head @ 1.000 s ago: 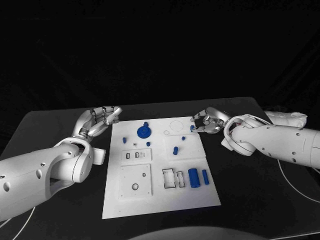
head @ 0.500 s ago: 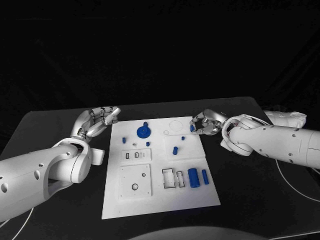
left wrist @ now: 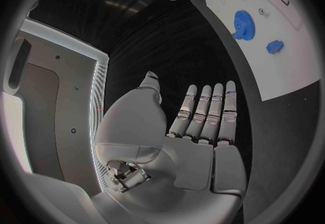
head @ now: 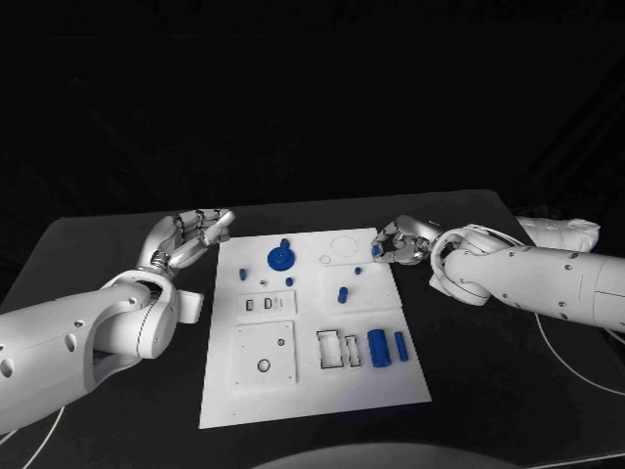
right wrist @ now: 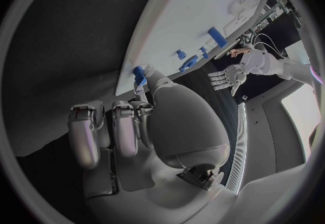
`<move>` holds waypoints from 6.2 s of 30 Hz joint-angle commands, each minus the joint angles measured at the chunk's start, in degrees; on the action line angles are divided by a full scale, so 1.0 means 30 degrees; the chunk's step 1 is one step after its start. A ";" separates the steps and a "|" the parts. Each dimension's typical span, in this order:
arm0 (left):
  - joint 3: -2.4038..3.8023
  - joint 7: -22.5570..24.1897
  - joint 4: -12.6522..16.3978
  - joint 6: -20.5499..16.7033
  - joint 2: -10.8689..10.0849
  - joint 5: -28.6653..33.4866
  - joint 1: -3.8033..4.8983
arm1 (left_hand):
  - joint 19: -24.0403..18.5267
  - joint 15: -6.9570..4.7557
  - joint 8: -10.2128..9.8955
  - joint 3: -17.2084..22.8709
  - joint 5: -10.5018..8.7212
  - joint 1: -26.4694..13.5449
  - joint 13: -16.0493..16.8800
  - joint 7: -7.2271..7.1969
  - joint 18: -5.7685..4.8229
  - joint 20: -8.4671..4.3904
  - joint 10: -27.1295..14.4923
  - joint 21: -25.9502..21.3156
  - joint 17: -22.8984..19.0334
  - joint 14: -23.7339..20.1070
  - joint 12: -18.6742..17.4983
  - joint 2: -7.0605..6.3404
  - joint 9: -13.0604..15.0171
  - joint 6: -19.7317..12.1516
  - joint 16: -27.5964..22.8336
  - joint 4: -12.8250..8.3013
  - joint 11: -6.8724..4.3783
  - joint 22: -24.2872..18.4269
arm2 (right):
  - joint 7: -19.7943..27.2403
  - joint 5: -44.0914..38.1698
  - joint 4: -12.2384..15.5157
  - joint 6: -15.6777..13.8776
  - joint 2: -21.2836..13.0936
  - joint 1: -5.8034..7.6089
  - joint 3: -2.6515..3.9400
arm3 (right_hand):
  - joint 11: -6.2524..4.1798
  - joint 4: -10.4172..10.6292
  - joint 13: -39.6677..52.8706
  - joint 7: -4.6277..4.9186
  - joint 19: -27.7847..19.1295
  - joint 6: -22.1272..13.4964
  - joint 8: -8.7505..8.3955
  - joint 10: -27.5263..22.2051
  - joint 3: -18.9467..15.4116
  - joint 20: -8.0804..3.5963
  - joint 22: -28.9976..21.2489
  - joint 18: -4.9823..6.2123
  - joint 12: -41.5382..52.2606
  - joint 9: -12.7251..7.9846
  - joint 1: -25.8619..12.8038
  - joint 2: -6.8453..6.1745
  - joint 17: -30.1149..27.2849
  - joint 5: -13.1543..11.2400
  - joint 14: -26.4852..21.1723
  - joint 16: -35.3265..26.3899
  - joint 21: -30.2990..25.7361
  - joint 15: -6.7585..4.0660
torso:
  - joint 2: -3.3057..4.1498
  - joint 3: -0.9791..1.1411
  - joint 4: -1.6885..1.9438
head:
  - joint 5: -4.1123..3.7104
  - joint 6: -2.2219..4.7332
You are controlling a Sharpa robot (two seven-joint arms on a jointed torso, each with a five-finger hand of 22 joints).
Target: Assemble the parts on the task board
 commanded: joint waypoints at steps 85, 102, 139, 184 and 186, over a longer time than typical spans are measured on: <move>0.0017 0.0200 -0.0035 0.0192 0.0359 -0.0093 0.0025 | -0.0190 -0.0042 0.0098 0.0045 0.0130 0.0083 0.0006 0.1284 -0.0191 0.0034 0.0168 -0.0137 0.0031 -0.0136 -0.0110 0.0276 0.0038 -0.0115 -0.0077 -0.0045 0.0018 -0.0055 | -0.5372 -0.3258 0.4794 -0.1214 0.4992 -0.0554 0.0024 | 0.0907 -0.0626 0.4981 0.0916 0.1998 0.3596 0.0320 0.2004 -0.0124 0.0501 0.5024 -0.0269 0.0047 -0.0202 0.0894 0.0659 0.5026 0.1465 0.2025 0.0078 0.0085 0.0616 | -0.0007 -0.0029 -0.0023 | 0.2856 -0.1192; 0.0018 0.0194 0.0014 0.0175 0.0279 -0.0095 0.0030 | -0.0190 -0.0042 0.0098 0.0045 0.0130 0.0083 0.0006 0.1284 -0.0191 0.0034 0.0168 -0.0137 0.0031 -0.0136 -0.0110 0.0276 0.0038 -0.0115 -0.0077 -0.0045 0.0018 -0.0055 | -0.5796 -0.3536 0.4419 -0.1749 0.5377 -0.0914 0.0023 | 0.0941 -0.0583 0.4981 0.0954 0.1998 0.3523 0.0174 0.2004 -0.0196 0.0593 0.5024 -0.0269 0.0047 -0.0275 0.0720 0.0600 0.5026 0.1403 0.2025 0.0078 0.0085 0.0722 | -0.0015 -0.0021 -0.0032 | 0.2800 -0.1252; 0.0018 0.0174 -0.0023 0.0229 0.0239 -0.0095 0.0031 | -0.0212 -0.0041 0.0131 0.0015 0.0188 0.0208 0.0008 0.1283 -0.0198 0.0034 0.0183 -0.0164 0.0035 -0.0140 -0.0121 0.0389 0.0050 -0.0124 -0.0071 -0.0052 0.0017 -0.0078 | -0.5679 -0.3372 0.4285 -0.1010 0.5485 -0.0951 0.0020 | 0.1131 -0.0624 0.4981 0.1163 0.1998 0.2476 -0.0383 0.2004 -0.0515 0.0880 0.5024 -0.0269 0.0047 -0.0758 0.0061 -0.0183 0.5026 0.1848 0.2025 0.0078 0.0085 0.0974 | -0.0010 -0.0006 0.0002 | 0.2761 -0.1292; 0.0062 -0.7222 0.0116 0.3232 -0.0369 -0.5954 0.3047 | 0.7757 -0.3320 0.0448 -0.1701 0.2038 0.0531 0.2602 -0.0602 0.0424 -0.2512 1.2031 0.4725 0.3247 1.0762 0.4652 0.0403 -0.0201 -0.0745 0.3265 -0.0027 -0.2646 0.2049 | -0.0282 0.4723 0.8322 -0.1835 -0.0363 0.2746 -0.0006 | 0.2086 0.2581 0.4981 0.2194 0.1998 -0.0830 0.0023 0.2004 -0.1680 0.1756 0.5024 -0.0269 0.0047 -0.1329 -0.3710 0.0150 0.5026 0.2069 0.2025 0.0078 0.0085 0.1887 | -0.0219 0.0138 -0.0149 | 0.3352 -0.1202; 0.0031 -0.9092 0.0026 0.4570 -0.0222 -0.7998 0.3662 | 0.9306 -0.3981 0.0696 -0.1525 0.1927 0.0042 0.8631 -0.0984 0.0382 -0.3225 1.5206 0.6459 0.6063 1.3497 0.9715 -0.0047 -0.0164 -0.0223 0.6050 -0.0034 -0.3150 0.3055 | -0.0230 0.5513 0.8533 -0.1418 -0.0926 0.2957 -0.0037 | 0.2169 0.2794 0.4981 0.2293 0.1998 -0.0961 0.0008 0.2004 -0.1799 0.1813 0.5024 -0.0269 0.0047 -0.1333 -0.3910 0.0333 0.5026 0.2265 0.2025 0.0078 0.0085 0.1949 | -0.0262 0.0179 -0.0234 | 0.3426 -0.1206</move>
